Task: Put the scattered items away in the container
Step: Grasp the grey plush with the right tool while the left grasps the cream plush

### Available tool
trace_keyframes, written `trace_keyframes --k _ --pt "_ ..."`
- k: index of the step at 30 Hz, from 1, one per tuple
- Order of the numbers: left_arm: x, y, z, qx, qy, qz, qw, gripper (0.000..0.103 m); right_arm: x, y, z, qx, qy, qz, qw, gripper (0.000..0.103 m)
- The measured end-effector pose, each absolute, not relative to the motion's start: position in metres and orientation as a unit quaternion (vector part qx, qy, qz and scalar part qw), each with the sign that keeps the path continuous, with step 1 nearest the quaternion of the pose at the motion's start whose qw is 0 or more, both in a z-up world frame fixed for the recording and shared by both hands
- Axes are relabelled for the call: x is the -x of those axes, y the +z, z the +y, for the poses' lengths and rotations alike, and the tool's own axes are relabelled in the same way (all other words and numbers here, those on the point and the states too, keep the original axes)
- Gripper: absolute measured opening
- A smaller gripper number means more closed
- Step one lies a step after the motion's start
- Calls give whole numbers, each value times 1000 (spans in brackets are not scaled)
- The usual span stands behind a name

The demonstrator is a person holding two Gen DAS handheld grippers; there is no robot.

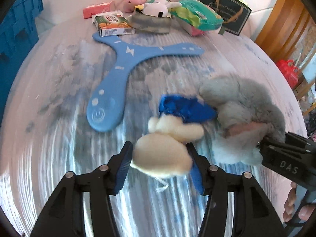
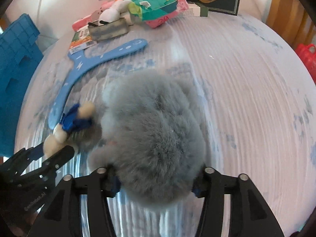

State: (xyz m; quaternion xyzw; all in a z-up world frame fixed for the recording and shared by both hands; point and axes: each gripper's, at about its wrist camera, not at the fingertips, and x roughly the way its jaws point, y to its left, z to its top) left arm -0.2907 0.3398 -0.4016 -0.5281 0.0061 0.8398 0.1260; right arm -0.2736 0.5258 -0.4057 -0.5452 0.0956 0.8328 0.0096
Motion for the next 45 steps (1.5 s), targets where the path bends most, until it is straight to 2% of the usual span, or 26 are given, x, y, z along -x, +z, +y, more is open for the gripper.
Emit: trace_keyframes --k 1,2,12,19,22,24,26,30,31,33,35,36,37,39,40,41,45 --pt "287 -400 341 529 839 9 127 72 272 -404 528 543 834 96 7 62" --pt "283 -398 341 527 841 12 125 80 268 -399 530 537 838 98 3 64" --pt "293 -375 343 492 863 33 107 80 272 -364 533 497 860 115 -12 65" --pt "318 -419 361 524 845 41 96 79 294 -407 529 528 843 104 -3 65" --pt "316 -421 366 504 858 45 93 81 298 -421 535 529 839 125 -9 67" --pt "316 -423 366 499 861 43 90 85 297 -421 534 524 843 118 -8 68" --pt "318 -424 363 504 859 38 83 95 297 -422 535 524 843 121 -10 69" --pt "317 -424 362 512 854 42 85 97 293 -420 535 527 841 119 -11 69" --pt "316 -423 361 513 853 43 85 96 293 -420 534 528 842 115 -10 69" --pt "309 -422 360 511 855 41 80 89 291 -420 533 532 840 107 -9 69" --pt "302 -420 361 506 857 41 82 73 287 -421 532 534 838 112 -7 69" --pt "300 -420 363 503 859 42 83 71 283 -421 531 532 839 111 -6 65" --pt "299 -421 364 499 862 43 85 71 281 -422 530 528 843 105 -1 57" --pt "300 -421 367 496 863 41 85 67 278 -423 526 522 848 86 14 51" --pt "301 -420 367 497 863 39 84 55 278 -423 525 521 849 85 13 49" --pt "300 -419 367 500 861 34 85 50 277 -423 525 520 850 87 12 49" --pt "291 -407 365 489 868 22 87 49 270 -413 523 512 852 110 3 47"
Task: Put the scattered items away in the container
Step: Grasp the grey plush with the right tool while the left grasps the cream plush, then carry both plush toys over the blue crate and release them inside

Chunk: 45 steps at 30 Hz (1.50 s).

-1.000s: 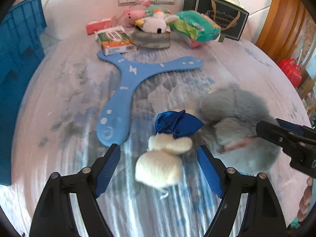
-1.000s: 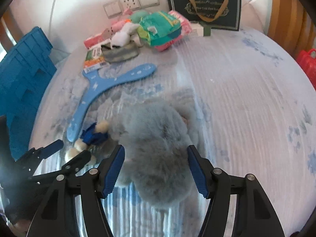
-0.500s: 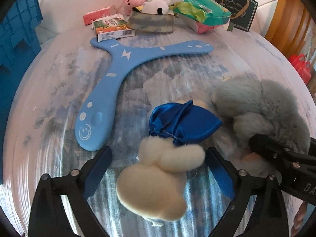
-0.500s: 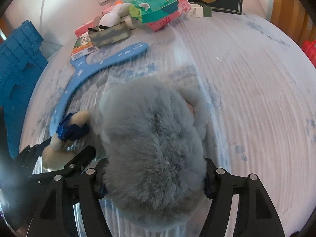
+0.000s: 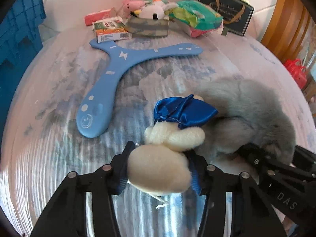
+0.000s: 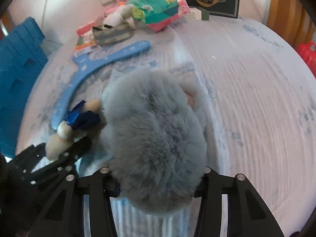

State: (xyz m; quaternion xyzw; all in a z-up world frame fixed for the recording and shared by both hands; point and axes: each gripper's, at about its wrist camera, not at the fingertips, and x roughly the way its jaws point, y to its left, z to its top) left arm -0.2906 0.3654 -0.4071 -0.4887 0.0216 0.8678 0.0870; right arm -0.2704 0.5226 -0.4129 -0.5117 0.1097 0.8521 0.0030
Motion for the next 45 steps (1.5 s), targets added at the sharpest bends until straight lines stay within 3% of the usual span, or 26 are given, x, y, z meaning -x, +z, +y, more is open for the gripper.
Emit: trace_keyframes --k 19,34,45 --pt "238 -217 278 336 942 -18 -10 48 261 -230 426 359 923 63 -127 47" --pt "176 -86 30 195 972 -17 -129 48 245 -94 177 227 942 21 -245 47" --pt "198 -72 -146 212 965 -11 -156 48 286 -90 12 262 933 31 -245 47"
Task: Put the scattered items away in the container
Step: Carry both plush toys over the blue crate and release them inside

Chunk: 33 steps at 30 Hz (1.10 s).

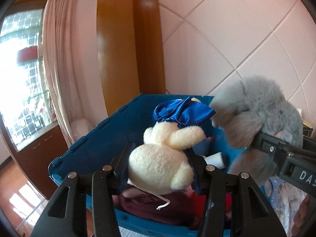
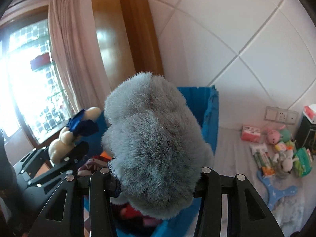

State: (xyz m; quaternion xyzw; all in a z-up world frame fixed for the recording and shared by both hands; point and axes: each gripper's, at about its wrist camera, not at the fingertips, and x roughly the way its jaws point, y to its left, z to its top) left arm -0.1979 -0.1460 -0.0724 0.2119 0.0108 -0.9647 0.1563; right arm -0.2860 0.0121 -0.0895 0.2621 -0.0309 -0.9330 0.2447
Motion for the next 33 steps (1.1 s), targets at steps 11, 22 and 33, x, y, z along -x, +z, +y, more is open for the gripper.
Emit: trace_keyframes --k 11,22,33 --pt "223 -93 -188 -232 -962 57 132 89 304 -101 -18 -282 -939 -2 199 59" --pt "205 -91 -177 -235 -963 58 116 89 289 -90 -11 -266 -944 -11 194 71" --pt "170 -91 -155 -219 -968 64 107 100 259 -88 29 -259 -949 -27 176 83"
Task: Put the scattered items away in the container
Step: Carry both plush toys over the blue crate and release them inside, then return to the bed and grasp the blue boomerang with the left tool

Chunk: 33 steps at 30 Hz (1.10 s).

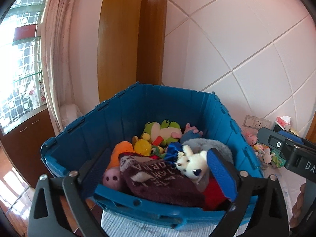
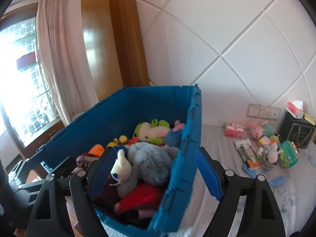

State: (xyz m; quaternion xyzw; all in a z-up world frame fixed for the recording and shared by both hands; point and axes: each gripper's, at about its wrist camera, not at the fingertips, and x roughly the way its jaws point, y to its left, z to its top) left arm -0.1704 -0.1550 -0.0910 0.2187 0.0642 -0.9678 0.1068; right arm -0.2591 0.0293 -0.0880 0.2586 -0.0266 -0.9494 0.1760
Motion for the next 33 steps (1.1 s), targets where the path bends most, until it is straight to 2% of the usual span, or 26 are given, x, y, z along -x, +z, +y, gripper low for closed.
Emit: trace_keyframes --k 10,20,33 --pt "154 -72 -100 -179 -981 64 37 100 232 -81 118 -247 -963 -62 93 83" --pt "162 -64 26 -173 -983 35 -57 100 201 -84 257 -237 -966 -103 17 83" --pt "213 -125 206 -259 -965 27 -22 100 205 -154 474 -297 -946 -130 -19 86"
